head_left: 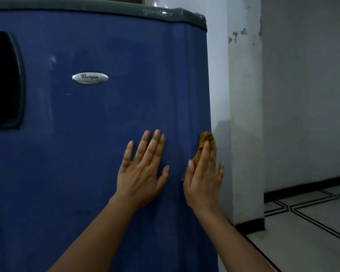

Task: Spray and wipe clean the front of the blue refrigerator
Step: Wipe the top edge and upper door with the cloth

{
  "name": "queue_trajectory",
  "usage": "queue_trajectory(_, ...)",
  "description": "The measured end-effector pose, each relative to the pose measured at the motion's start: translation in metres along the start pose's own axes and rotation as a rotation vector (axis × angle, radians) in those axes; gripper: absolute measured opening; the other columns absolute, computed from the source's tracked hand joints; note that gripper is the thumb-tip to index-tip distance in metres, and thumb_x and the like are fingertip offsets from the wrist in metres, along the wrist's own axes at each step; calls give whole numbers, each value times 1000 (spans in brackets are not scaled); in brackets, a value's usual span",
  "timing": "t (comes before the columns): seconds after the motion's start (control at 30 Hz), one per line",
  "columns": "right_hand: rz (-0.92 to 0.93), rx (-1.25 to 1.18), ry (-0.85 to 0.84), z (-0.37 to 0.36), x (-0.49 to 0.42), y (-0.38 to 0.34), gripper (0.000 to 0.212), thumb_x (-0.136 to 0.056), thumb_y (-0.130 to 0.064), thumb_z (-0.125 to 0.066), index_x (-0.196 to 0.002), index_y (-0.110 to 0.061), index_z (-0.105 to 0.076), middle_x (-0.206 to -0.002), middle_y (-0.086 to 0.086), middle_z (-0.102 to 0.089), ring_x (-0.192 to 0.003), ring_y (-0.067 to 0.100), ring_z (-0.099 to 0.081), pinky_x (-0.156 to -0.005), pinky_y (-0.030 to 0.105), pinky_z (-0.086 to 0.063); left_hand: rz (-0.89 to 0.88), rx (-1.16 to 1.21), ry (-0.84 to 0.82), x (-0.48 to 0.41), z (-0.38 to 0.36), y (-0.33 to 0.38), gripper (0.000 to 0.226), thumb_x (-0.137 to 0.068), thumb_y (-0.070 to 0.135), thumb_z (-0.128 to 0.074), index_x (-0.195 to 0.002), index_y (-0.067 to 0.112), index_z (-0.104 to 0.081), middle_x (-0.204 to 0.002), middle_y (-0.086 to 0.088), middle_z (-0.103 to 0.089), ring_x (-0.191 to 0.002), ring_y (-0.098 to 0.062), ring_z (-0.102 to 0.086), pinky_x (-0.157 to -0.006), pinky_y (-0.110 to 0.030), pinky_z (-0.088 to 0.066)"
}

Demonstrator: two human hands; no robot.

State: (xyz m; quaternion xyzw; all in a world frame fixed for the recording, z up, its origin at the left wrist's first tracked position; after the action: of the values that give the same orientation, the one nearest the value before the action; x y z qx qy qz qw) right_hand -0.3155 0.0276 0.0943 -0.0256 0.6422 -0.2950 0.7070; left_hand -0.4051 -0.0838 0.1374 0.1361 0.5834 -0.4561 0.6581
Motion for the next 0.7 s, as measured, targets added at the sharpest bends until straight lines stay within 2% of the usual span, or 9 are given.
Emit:
queue_trajectory(0.07,-2,3,-12,0,-8,-1,60,-95,-38,-18,-147,-15,2,-156,9,-9,-143,18,-5,-113,49,-7,-8,14,-7,0,0,4,66,-91,46,-24,-146,10,-19,-154,-3,-14,-143,-16,-8,-114,-40,-4)
queue_trajectory(0.2,3,-4,-27,4,-46,-18,62,-93,-43,-11,-147,-17,6,-157,7,-5,-143,15,1,-112,42,5,-18,45,-4,-1,1,10,65,-90,45,-27,-145,9,-23,-152,-4,-20,-141,-16,-17,-113,-41,-5)
queue_trajectory(0.33,47,-58,-112,7,-20,-14,60,-94,-46,-12,-146,-23,8,-157,2,-3,-142,10,5,-113,41,5,8,104,-30,6,-1,15,65,-91,44,-25,-144,7,-23,-152,-7,-23,-140,-17,-16,-113,-42,-5)
queue_trajectory(0.4,38,-128,-148,10,-3,-9,57,-97,-41,-21,-147,-24,1,-156,0,-7,-143,11,-2,-115,42,-1,24,142,-40,9,0,19,65,-91,44,-26,-144,7,-26,-151,-8,-26,-140,-18,-16,-112,-42,-6)
queue_trajectory(0.5,39,-291,-115,19,-2,-6,54,-97,-24,-38,-146,-21,-16,-152,2,-24,-138,17,-27,-112,40,-26,43,197,-49,12,-1,25,63,-91,41,-27,-143,6,-29,-150,-9,-30,-139,-19,-17,-112,-42,-8)
queue_trajectory(0.57,3,-344,-118,30,7,-1,53,-95,-14,-45,-144,-20,-24,-143,-4,-36,-128,11,-39,-107,25,-33,34,253,-76,18,-1,36,62,-91,40,-26,-142,6,-31,-148,-9,-33,-139,-19,-18,-111,-42,-8)
queue_trajectory(0.63,-66,-382,-157,42,20,10,55,-93,-8,-51,-142,-20,-30,-132,-13,-38,-119,1,-40,-98,5,-30,36,301,-90,24,-1,49,61,-90,40,-27,-141,6,-34,-147,-10,-36,-138,-20,-22,-111,-42,-10)
queue_trajectory(0.7,-174,-414,-174,59,30,30,52,-89,-2,-56,-136,-17,-40,-123,-14,-46,-111,-1,-47,-90,-2,-31,32,361,-111,27,1,66,60,-89,39,-28,-139,5,-37,-145,-10,-39,-137,-23,-29,-109,-42,-13)
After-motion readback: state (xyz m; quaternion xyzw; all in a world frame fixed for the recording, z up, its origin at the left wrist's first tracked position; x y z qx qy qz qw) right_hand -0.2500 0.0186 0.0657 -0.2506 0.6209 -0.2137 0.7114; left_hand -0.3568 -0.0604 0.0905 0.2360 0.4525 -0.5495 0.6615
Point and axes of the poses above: each hand's wrist, its own x-axis away from the middle knuckle, its own z-axis out of the back of the hand, y = z × x, the point moved 9 cm from there along -x, towards the middle knuckle
